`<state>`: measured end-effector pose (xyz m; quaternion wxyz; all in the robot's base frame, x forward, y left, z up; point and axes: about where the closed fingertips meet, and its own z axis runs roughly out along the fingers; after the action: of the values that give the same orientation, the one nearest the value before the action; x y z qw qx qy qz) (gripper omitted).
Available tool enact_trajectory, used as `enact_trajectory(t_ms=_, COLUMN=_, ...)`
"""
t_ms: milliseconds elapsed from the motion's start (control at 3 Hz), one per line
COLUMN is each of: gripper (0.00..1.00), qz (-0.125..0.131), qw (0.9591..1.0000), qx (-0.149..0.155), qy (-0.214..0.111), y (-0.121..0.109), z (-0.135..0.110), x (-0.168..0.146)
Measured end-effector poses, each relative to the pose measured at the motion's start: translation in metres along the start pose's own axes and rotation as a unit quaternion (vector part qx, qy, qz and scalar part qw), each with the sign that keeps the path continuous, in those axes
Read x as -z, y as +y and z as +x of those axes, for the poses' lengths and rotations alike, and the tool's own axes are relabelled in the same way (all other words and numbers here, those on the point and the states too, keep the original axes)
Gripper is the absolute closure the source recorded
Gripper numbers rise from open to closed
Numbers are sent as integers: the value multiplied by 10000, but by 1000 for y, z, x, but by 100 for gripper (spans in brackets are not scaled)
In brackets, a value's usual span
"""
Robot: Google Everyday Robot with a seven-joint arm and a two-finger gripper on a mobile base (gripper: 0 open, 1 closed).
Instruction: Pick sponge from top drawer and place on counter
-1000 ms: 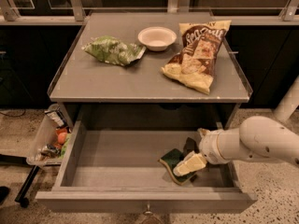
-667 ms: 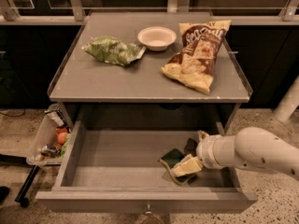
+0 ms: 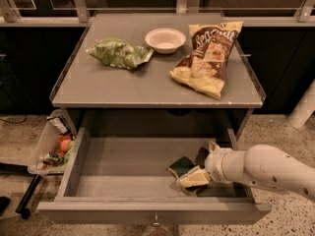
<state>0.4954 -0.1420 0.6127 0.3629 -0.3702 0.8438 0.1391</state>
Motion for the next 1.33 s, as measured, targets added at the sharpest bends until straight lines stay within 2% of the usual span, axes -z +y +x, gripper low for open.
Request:
enact_trajectory(t_ms=333, gripper=0, qz=-238, qw=9996, qx=-91, qy=119, y=14, z=-6, x=3)
enact_trajectory(t_ms=667, gripper=0, qz=-387, qw=9983, qx=-111, qy=415, y=39, z=12, x=-5)
enact_trajectory(t_ms=1000, gripper=0, qz=-387, qw=9983, qx=-112, qy=419, y=40, z=13, x=-5)
enact_trajectory(t_ms=1333, gripper=19, qz=-387, qw=9983, qx=-112, qy=419, y=40, z=13, x=-5)
